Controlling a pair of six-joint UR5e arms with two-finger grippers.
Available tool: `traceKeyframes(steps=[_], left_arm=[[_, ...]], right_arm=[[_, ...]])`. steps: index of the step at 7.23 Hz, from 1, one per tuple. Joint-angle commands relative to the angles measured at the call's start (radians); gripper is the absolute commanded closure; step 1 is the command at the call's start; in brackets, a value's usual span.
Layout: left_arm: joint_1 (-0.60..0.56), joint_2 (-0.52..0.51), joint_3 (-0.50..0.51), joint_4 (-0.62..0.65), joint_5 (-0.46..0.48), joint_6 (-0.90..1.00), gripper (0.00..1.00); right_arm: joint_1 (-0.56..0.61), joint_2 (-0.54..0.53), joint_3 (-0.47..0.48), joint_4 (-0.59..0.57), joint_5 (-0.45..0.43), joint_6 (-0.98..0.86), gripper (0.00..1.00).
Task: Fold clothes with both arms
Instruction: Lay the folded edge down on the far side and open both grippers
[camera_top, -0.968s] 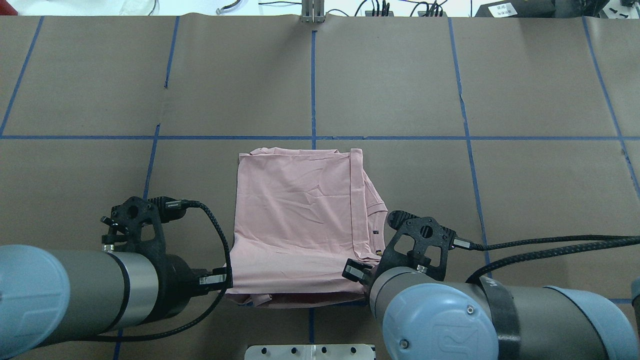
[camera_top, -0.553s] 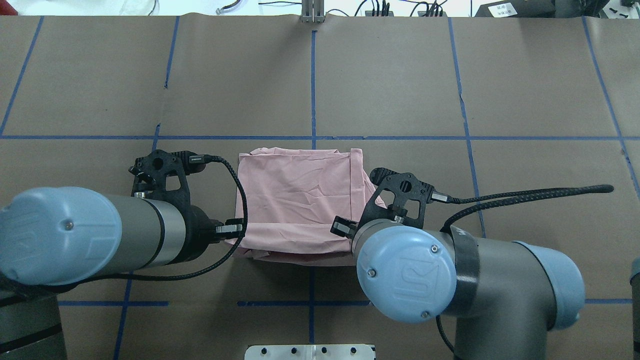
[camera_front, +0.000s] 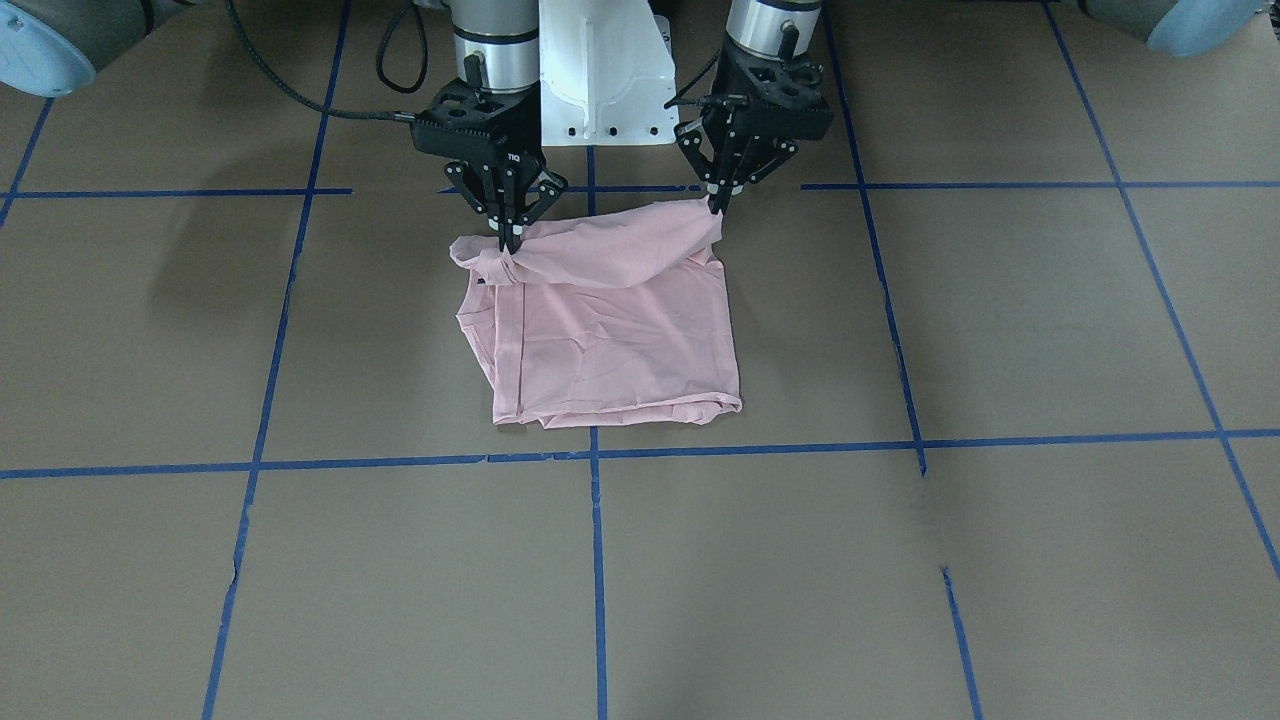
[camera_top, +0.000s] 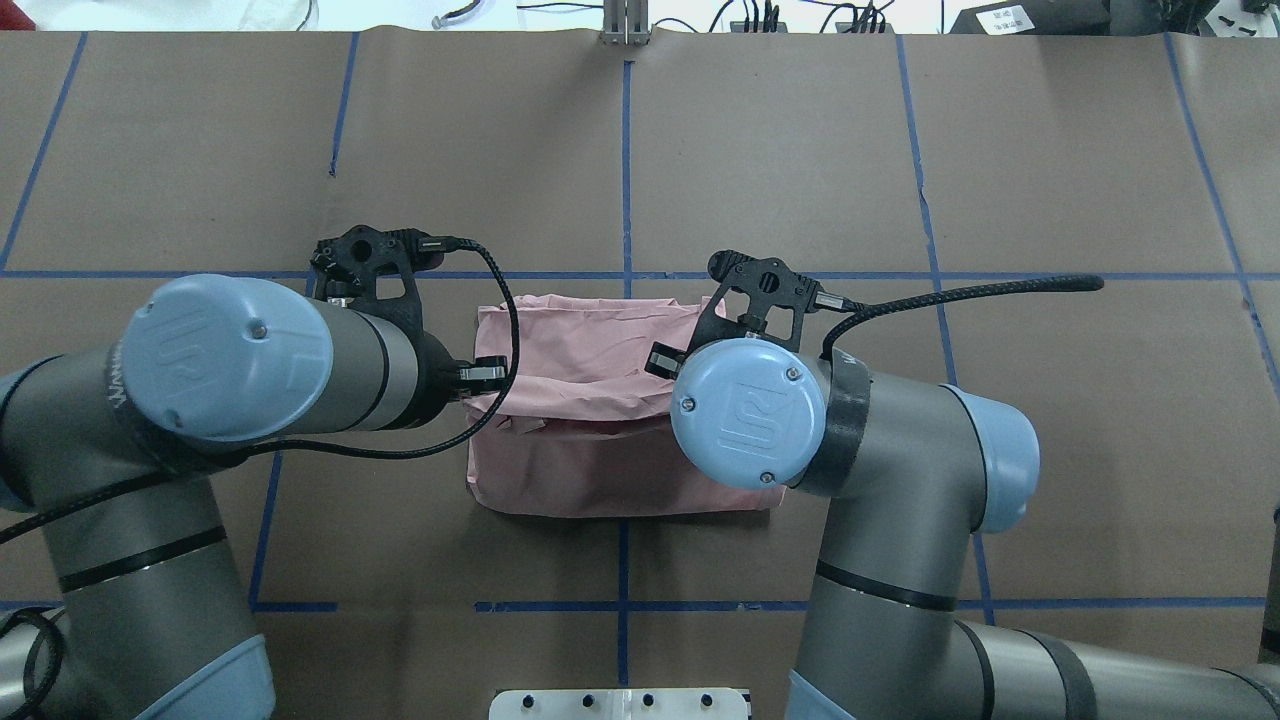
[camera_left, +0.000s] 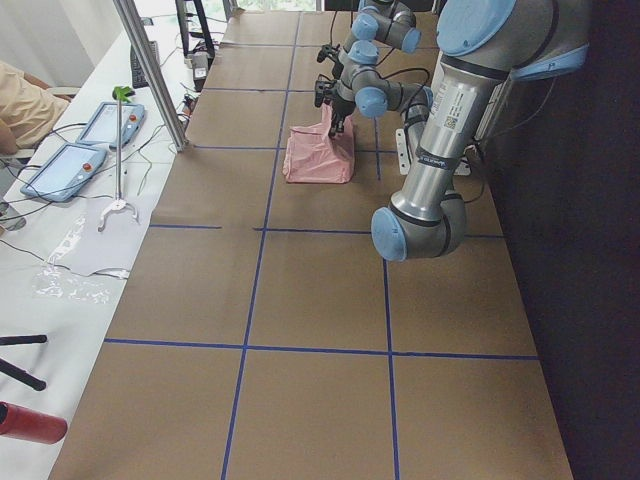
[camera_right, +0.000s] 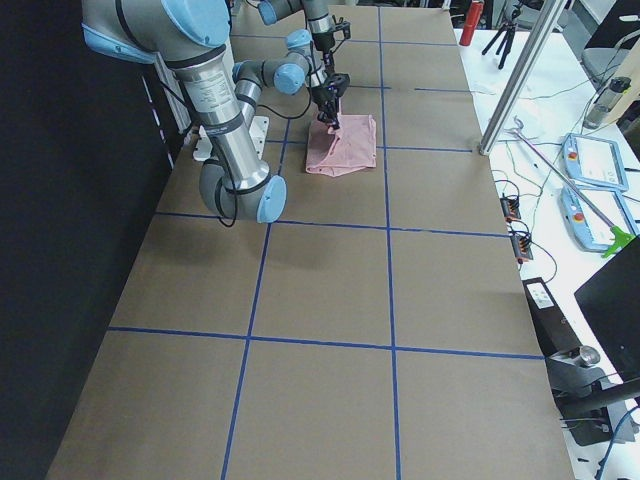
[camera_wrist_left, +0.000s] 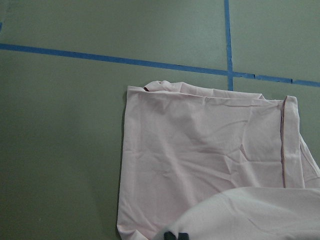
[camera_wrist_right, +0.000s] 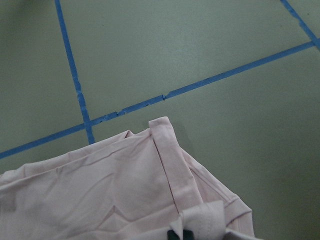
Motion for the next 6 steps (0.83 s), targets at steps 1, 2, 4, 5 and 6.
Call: traceKeyframes(steps=[1, 2, 4, 5, 6], left_arm=[[-0.037, -0.008, 0.125, -0.107, 0.000, 0.031, 1.00], [-0.045, -0.009, 0.165, -0.139, 0.000, 0.033, 1.00], [-0.050, -0.034, 0.256, -0.212, 0.001, 0.036, 1.00], [-0.067, -0.049, 0.297, -0.235, 0.000, 0.056, 1.00], [-0.103, -0.075, 0.372, -0.262, 0.000, 0.104, 1.00]], right_arm=[[0.026, 0.043, -0.131, 0.081, 0.000, -0.013, 1.00], [0.037, 0.075, -0.193, 0.082, -0.002, -0.018, 1.00], [0.057, 0.088, -0.268, 0.165, -0.002, -0.024, 1.00], [0.069, 0.095, -0.320, 0.205, 0.000, -0.045, 1.00], [0.097, 0.115, -0.386, 0.234, 0.026, -0.107, 1.00]])
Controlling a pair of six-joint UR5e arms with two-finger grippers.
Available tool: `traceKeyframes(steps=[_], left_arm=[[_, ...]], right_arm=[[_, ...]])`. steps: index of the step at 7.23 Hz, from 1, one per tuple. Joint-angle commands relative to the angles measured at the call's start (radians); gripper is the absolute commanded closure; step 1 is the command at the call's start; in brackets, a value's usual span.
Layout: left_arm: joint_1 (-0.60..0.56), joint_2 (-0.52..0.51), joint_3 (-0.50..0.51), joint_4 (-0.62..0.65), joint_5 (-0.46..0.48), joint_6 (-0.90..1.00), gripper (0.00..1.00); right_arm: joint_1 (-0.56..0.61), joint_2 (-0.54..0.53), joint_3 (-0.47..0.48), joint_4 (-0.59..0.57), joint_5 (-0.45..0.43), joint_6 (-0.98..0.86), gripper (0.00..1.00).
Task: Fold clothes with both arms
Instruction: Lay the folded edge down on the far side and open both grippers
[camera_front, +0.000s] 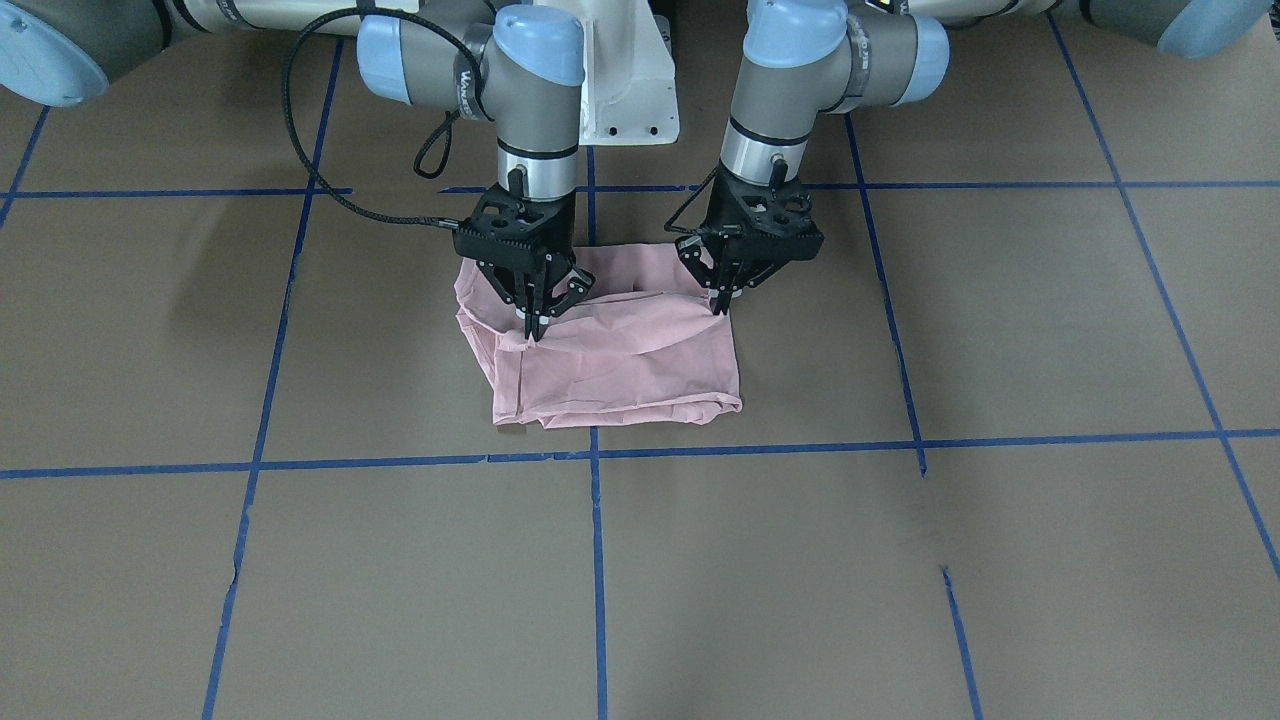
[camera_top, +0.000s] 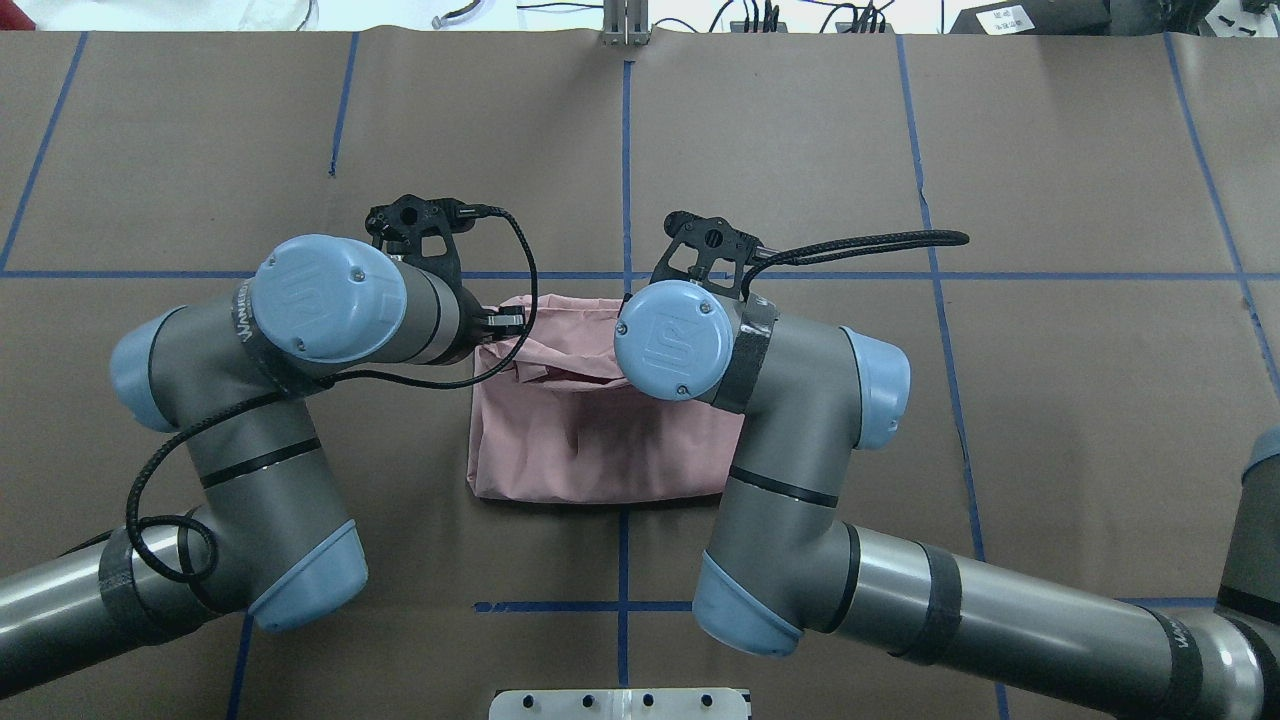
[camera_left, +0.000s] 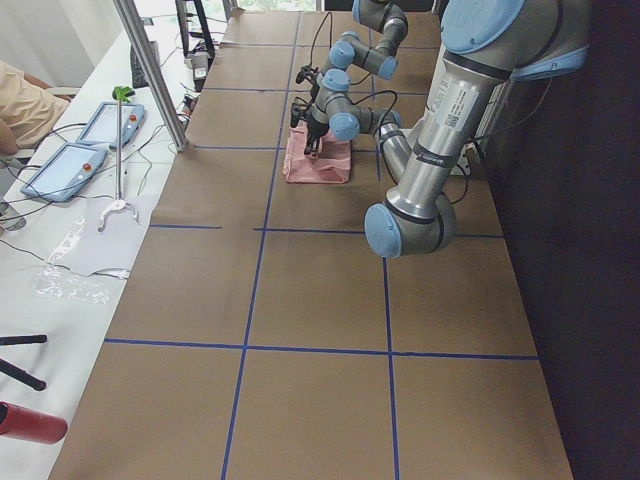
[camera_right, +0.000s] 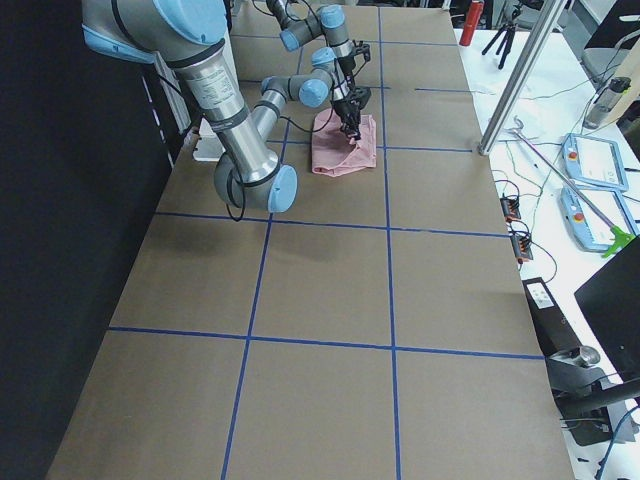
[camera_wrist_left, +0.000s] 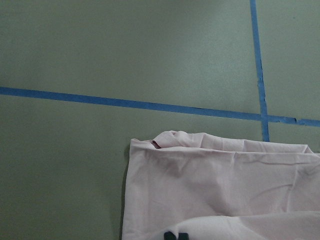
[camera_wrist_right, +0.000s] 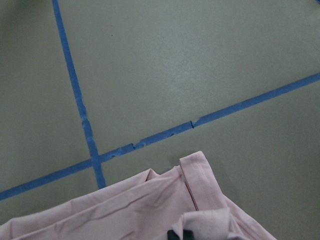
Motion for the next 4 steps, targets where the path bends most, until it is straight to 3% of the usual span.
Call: traceKeyframes(steps=[1, 2, 3, 4], left_arm=[[-0.079, -0.053, 0.202, -0.122, -0.005, 0.116, 0.17], [-0.129, -0.056, 0.285, -0.212, -0.025, 0.208, 0.00], [-0.189, -0.060, 0.305, -0.218, -0.136, 0.306, 0.00], [-0.208, -0.058, 0.298, -0.215, -0.172, 0.344, 0.00]], right_arm=[[0.078, 0.052, -0.170, 0.084, 0.099, -0.137, 0.01], [0.136, 0.109, -0.263, 0.100, 0.154, -0.222, 0.00], [0.193, 0.127, -0.293, 0.101, 0.264, -0.333, 0.00], [0.216, 0.126, -0.292, 0.101, 0.321, -0.398, 0.00]])
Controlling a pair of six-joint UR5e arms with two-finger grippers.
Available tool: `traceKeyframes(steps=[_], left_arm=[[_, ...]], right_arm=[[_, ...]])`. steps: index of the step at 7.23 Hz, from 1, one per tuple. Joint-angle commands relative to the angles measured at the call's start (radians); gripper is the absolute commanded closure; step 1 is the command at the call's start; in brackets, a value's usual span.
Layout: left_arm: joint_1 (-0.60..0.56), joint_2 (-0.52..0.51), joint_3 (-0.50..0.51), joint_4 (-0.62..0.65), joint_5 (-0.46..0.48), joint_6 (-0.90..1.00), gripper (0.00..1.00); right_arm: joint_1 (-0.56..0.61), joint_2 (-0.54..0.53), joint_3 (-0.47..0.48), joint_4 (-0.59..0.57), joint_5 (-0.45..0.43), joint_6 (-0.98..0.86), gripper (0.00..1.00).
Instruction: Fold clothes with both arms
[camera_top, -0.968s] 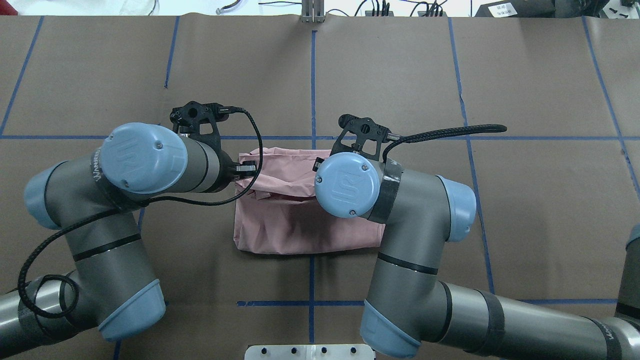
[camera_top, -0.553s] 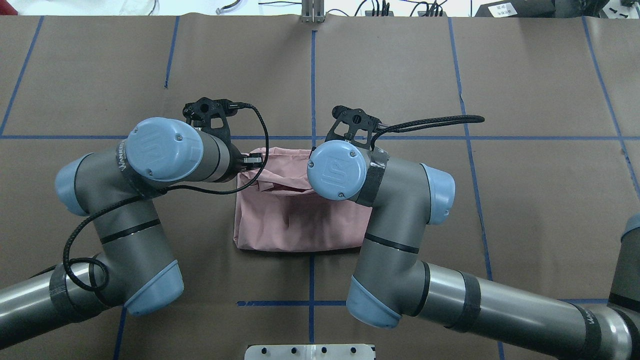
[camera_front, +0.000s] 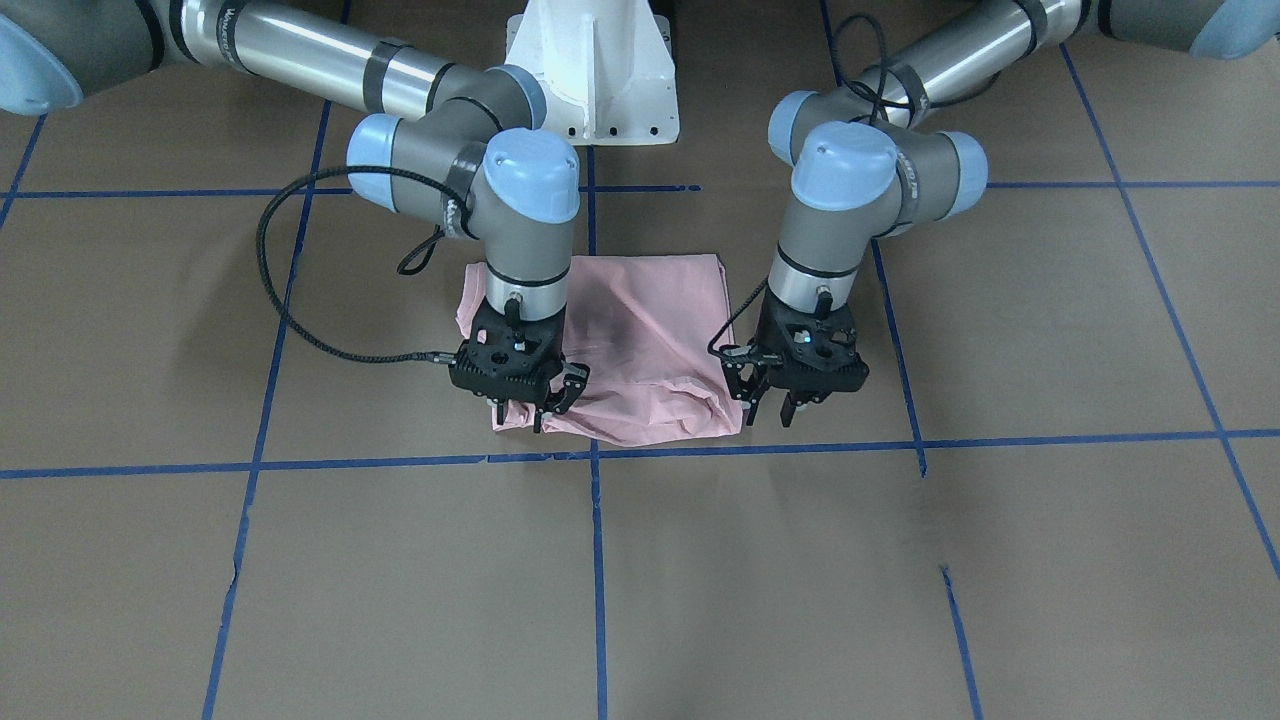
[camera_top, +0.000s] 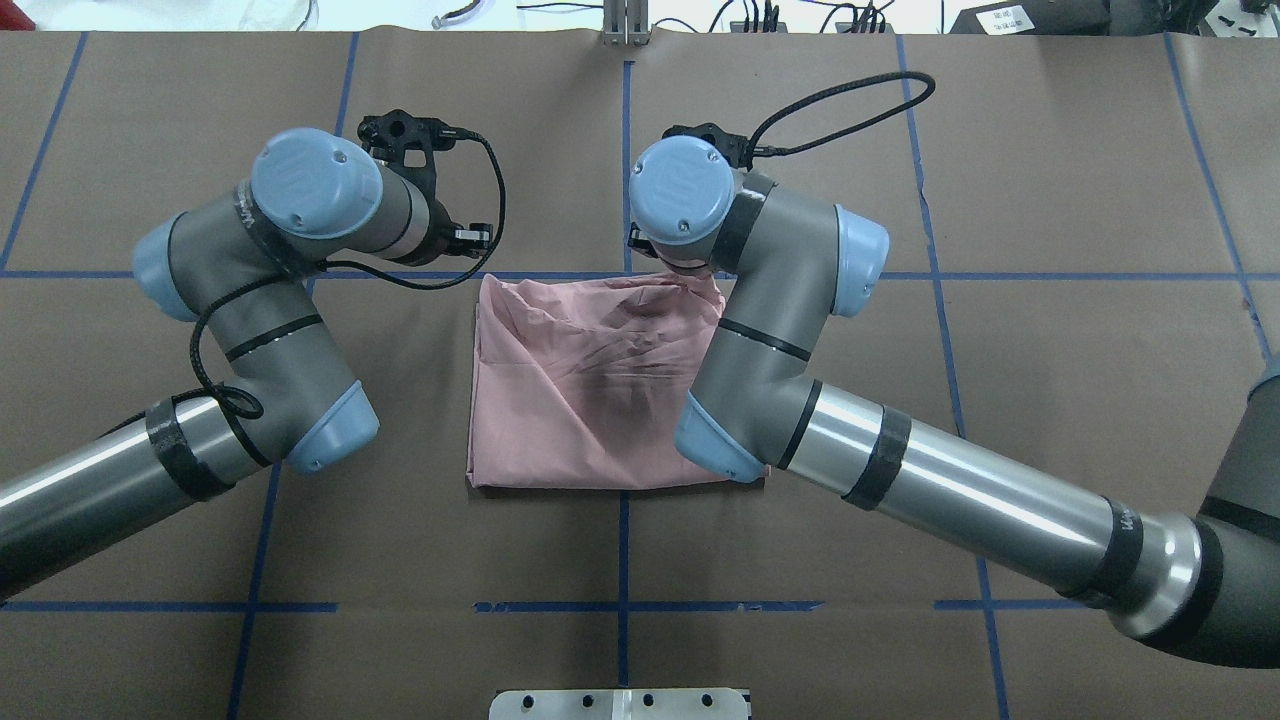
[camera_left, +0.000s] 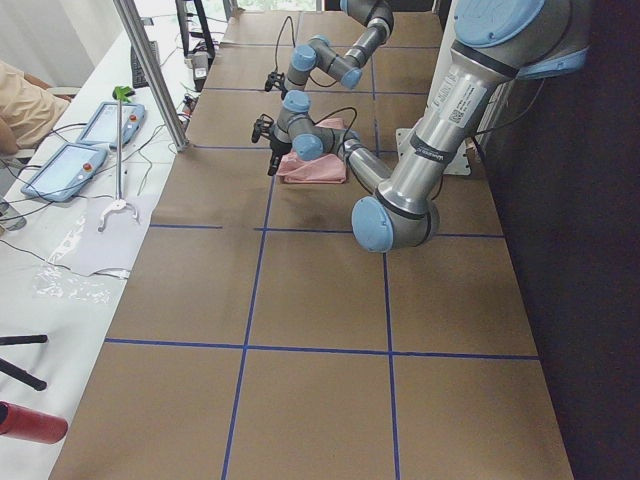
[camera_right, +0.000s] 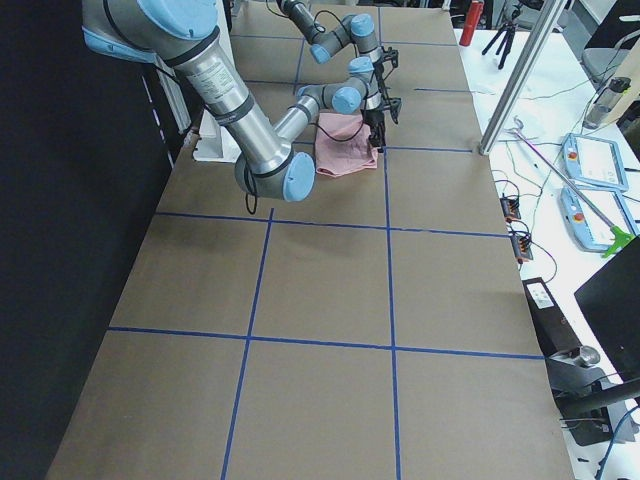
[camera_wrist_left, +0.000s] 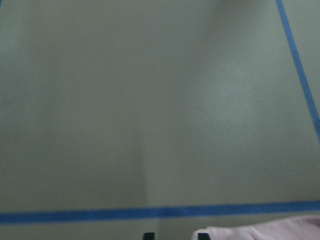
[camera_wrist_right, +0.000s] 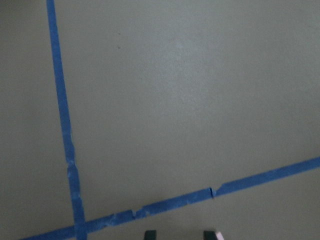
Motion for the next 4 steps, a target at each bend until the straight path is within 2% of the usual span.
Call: traceKeyframes(steps=[1, 2, 4], left_arm=[[-0.040, 0.005, 0.010, -0.020, -0.063, 0.072, 0.00], [-0.042, 0.012, -0.027, -0.017, -0.060, 0.073, 0.00], [-0.043, 0.110, -0.171, 0.000, -0.063, 0.099, 0.00]], right_arm=[[0.053, 0.008, -0.015, 0.004, 0.106, -0.107, 0.00], [0.069, 0.001, 0.010, 0.003, 0.140, -0.135, 0.00], [0.112, -0.115, 0.156, -0.005, 0.205, -0.210, 0.00]])
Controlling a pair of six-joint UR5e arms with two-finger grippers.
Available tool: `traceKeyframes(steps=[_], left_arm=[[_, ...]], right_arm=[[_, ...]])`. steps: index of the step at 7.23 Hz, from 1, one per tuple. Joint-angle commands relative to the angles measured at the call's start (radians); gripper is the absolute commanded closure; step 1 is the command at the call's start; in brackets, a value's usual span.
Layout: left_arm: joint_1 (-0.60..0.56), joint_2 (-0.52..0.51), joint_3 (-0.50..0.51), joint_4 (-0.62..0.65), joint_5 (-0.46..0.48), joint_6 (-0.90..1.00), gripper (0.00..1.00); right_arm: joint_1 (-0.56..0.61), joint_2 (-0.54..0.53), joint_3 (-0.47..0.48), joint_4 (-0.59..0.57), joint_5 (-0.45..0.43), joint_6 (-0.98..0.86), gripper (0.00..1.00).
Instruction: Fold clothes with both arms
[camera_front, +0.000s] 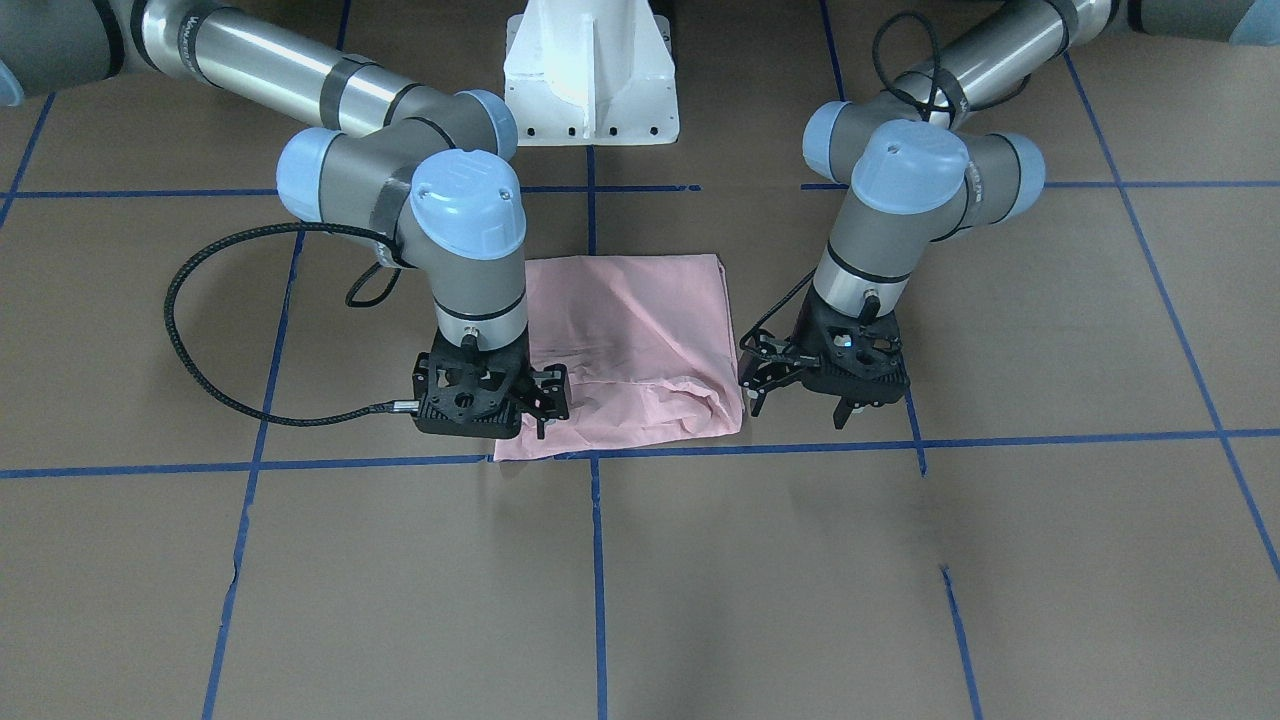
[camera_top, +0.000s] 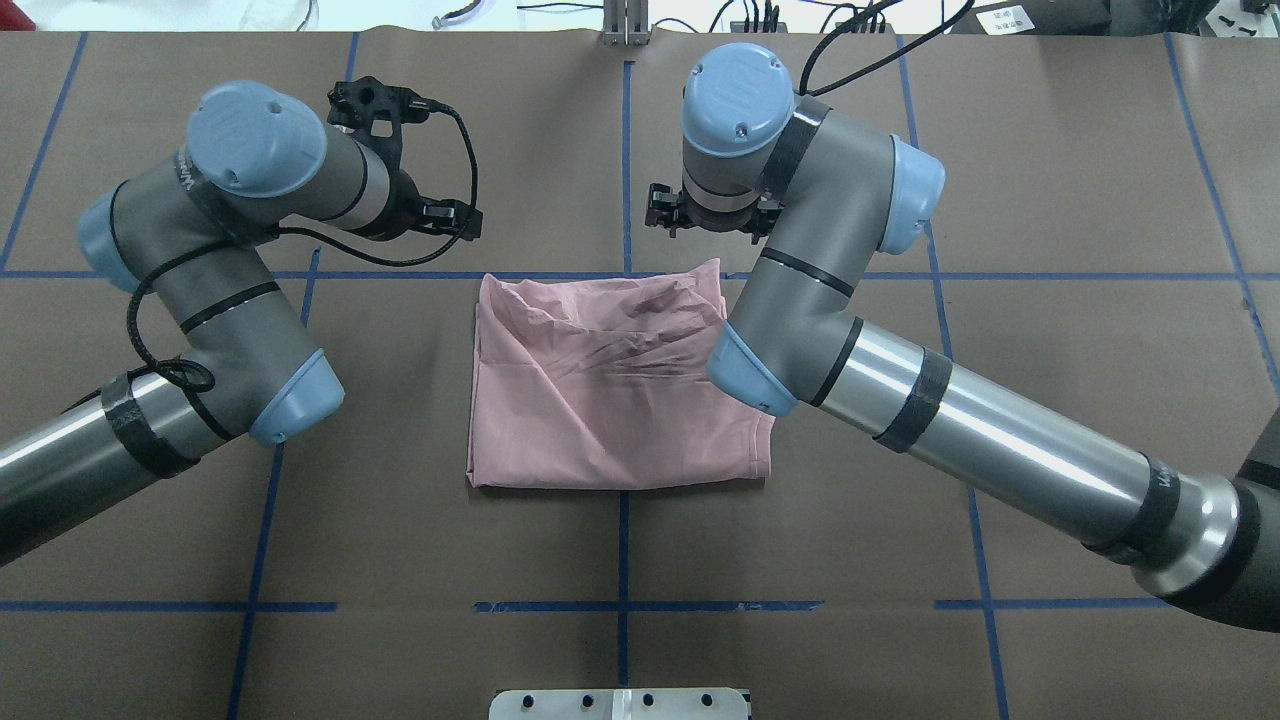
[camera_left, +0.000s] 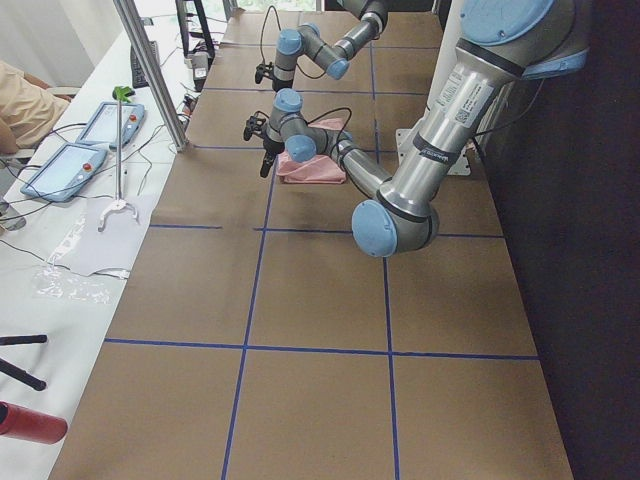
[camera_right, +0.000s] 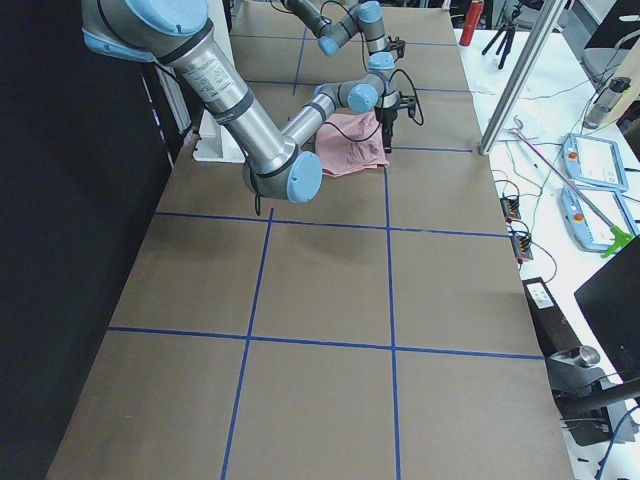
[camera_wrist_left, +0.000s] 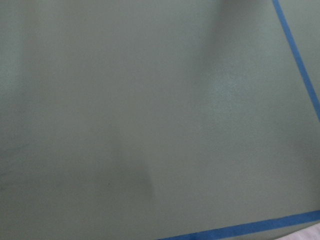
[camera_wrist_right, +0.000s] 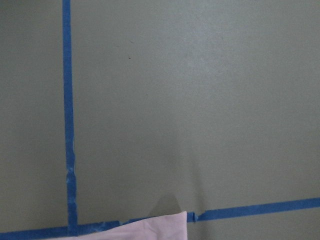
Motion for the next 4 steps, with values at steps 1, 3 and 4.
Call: traceKeyframes(steps=[1, 3, 4], left_arm=[[-0.005, 0.089, -0.170, 0.077, -0.002, 0.077, 0.00], [-0.060, 0.163, -0.332, 0.217, -0.039, 0.215, 0.00], [-0.156, 0.195, -0.357, 0.249, -0.142, 0.344, 0.00]], right_arm=[[0.061, -0.157, 0.192, -0.021, 0.064, -0.092, 0.00], [0.174, -0.291, 0.379, -0.149, 0.168, -0.340, 0.00], [0.251, -0.360, 0.461, -0.210, 0.234, -0.485, 0.00]])
